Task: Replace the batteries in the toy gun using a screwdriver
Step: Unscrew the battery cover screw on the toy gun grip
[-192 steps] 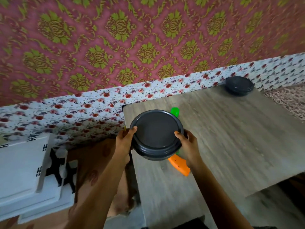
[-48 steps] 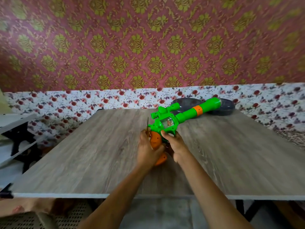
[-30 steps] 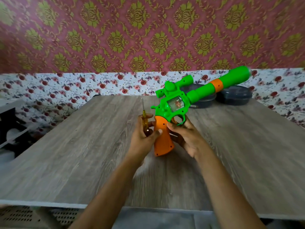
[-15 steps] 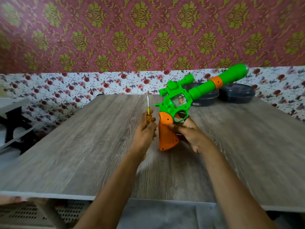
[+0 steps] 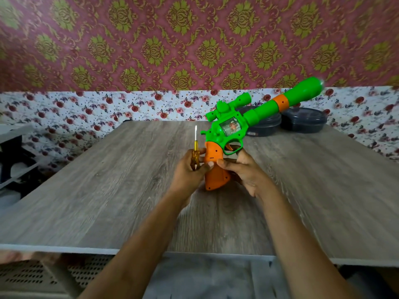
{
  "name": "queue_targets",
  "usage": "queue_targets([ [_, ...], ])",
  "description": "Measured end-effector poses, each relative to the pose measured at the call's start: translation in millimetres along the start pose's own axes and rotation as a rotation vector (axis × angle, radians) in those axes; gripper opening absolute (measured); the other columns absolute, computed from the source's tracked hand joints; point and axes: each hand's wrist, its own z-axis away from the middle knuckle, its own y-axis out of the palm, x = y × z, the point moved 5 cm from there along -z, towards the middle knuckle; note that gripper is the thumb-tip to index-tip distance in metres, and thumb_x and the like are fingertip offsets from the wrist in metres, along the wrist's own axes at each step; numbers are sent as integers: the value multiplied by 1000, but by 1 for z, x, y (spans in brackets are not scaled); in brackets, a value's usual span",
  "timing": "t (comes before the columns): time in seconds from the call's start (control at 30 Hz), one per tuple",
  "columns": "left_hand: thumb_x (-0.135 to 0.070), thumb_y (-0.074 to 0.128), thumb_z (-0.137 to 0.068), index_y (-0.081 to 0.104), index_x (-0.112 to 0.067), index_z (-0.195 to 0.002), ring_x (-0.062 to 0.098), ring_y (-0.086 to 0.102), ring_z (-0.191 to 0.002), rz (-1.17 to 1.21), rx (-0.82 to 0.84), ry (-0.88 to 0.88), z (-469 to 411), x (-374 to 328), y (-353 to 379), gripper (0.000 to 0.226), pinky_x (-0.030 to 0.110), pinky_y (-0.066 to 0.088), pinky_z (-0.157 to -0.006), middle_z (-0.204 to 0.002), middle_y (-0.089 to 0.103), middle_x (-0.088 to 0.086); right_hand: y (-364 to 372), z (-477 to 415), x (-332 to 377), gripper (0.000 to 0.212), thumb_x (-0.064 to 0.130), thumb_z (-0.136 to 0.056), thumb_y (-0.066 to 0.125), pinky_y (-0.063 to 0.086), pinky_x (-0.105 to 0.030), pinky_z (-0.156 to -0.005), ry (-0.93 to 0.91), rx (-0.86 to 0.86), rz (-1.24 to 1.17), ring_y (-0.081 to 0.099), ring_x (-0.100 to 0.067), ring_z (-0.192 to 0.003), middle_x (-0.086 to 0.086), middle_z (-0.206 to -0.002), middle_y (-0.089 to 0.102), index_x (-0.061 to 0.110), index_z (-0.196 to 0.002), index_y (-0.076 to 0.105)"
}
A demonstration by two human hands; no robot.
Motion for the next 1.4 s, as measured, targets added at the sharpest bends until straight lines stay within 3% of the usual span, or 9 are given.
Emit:
queue_targets([
  [0.17, -15, 43, -92, 46, -14, -136, 17, 46, -86, -264, -162, 49, -4, -1, -18, 44, 32, 44, -81, -106, 39, 7, -4, -1, 2, 48, 3, -82, 63, 47, -37, -91, -27, -27, 17, 58, -25, -108, -12, -119, 62, 13, -126, 46],
  [0.3, 0, 52, -88, 48, -11, -136, 19, 52, -86, -477, -311, 263, 4, -18, -28, 50, 16, 38, -73, -105, 48, 10, -7, -2, 2, 40, 3, -84, 60, 48, -32, -90, -27, -47, 23, 61, -18, -99, -5, -106, 65, 11, -122, 52],
  [0.4, 1, 65, -79, 61, -12, -116, 2, 58, -75, -268, -517, 432, 17, -37, -38, 40, 6, 45, -68, -93, 63, -2, -7, -4, -1, 34, 5, -85, 60, 52, -26, -75, 9, -70, 19, 63, -12, -82, 2, -91, 67, 12, -119, 56],
  [0.53, -3, 71, -79, 56, -13, -110, 2, 66, -82, -81, -655, 693, 35, -50, -46, 36, 25, 56, -75, -92, 67, -4, -7, -5, -4, 31, 5, -83, 62, 52, -28, -70, 28, -91, -10, 62, -15, -76, 6, -77, 70, 5, -113, 62],
  [0.63, -11, 69, -83, 53, -16, -122, 3, 67, -86, -120, -645, 729, 38, -54, -40, 42, 28, 57, -78, -96, 69, 0, -6, -3, -3, 23, 8, -82, 63, 51, -30, -76, 9, -54, -11, 61, -18, -82, -3, -88, 67, 11, -105, 64],
  [0.73, -12, 66, -86, 43, -23, -130, 3, 68, -86, -216, -585, 795, 41, -57, -32, 51, 25, 57, -77, -97, 66, -5, -5, 0, -1, 47, 20, -70, 64, 53, -26, -73, -18, -26, -9, 61, -18, -84, -8, -94, 64, 4, -115, 60],
  [0.97, -8, 67, -85, 45, -21, -124, -1, 62, -93, -361, -436, 854, 44, -56, -18, 47, 13, 53, -80, -99, 63, -4, -8, -4, -3, 38, 14, -81, 65, 44, -40, -86, 4, -121, 60, 52, -25, -93, -17, -97, 57, -7, -112, 59],
  [1.2, -15, 63, -85, 48, -21, -119, 3, 64, -87, -312, -395, 830, 42, -54, -18, 38, 22, 56, -77, -96, 63, -5, -11, -5, -5, 26, 6, -89, 56, 46, -43, -92, 30, -152, 101, 55, -24, -95, -16, -101, 60, -2, -112, 60],
  [1.4, -13, 64, -84, 49, -21, -118, 3, 65, -85, -273, -419, 831, 41, -55, -20, 38, 27, 58, -76, -94, 63, -8, -8, -4, -4, 42, 27, -70, 65, 45, -48, -96, 43, -139, 110, 57, -25, -94, -15, -100, 62, 7, -106, 64],
])
